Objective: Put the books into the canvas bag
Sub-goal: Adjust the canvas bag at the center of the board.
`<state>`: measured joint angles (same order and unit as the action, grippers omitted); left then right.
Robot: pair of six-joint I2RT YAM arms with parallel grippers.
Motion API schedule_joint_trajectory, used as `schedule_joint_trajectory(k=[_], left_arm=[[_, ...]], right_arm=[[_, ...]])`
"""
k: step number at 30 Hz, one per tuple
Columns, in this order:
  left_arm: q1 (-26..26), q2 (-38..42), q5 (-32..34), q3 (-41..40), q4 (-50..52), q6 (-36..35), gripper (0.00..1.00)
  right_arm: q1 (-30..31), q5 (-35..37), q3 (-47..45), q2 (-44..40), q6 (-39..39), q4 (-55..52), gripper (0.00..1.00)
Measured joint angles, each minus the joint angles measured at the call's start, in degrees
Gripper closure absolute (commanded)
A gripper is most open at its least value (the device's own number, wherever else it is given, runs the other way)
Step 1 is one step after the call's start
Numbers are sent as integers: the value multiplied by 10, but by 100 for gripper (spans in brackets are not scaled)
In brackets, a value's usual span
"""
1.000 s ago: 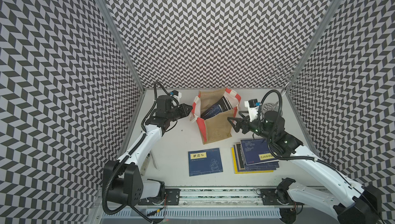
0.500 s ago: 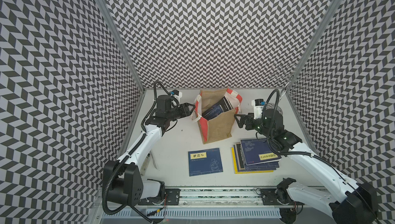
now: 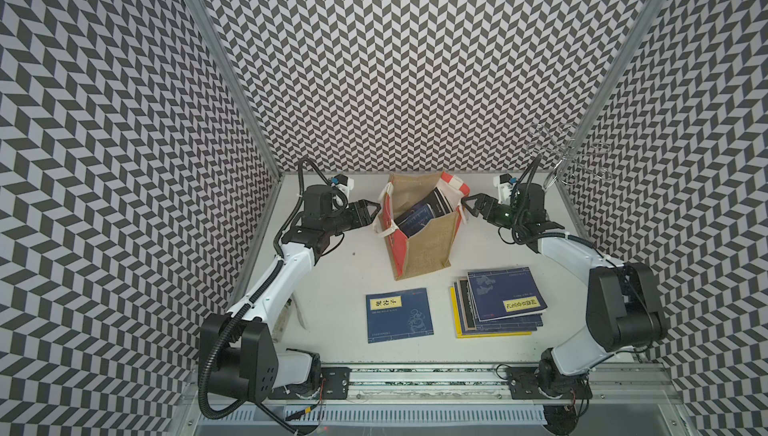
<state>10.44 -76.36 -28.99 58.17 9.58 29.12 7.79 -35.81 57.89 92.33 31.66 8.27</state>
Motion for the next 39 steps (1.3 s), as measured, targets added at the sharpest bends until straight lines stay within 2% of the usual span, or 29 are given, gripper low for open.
schedule_joint_trajectory(k=[5, 14, 28, 32, 39], left_arm=[[-10, 6, 2, 0, 3, -2, 20], [-40, 26, 2, 0, 8, -6, 19], [-44, 30, 7, -3, 21, -10, 19], [-44, 66, 26, -63, 25, 10, 19], [-18, 139, 51, -220, 65, 58, 18]], right_arm=[[0, -32, 2, 2, 11, 28, 1], [1, -39, 1, 2, 23, 56, 1], [18, -20, 9, 4, 7, 43, 1], [63, 38, -15, -67, -30, 2, 1], [215, 165, -125, -310, -80, -95, 1]])
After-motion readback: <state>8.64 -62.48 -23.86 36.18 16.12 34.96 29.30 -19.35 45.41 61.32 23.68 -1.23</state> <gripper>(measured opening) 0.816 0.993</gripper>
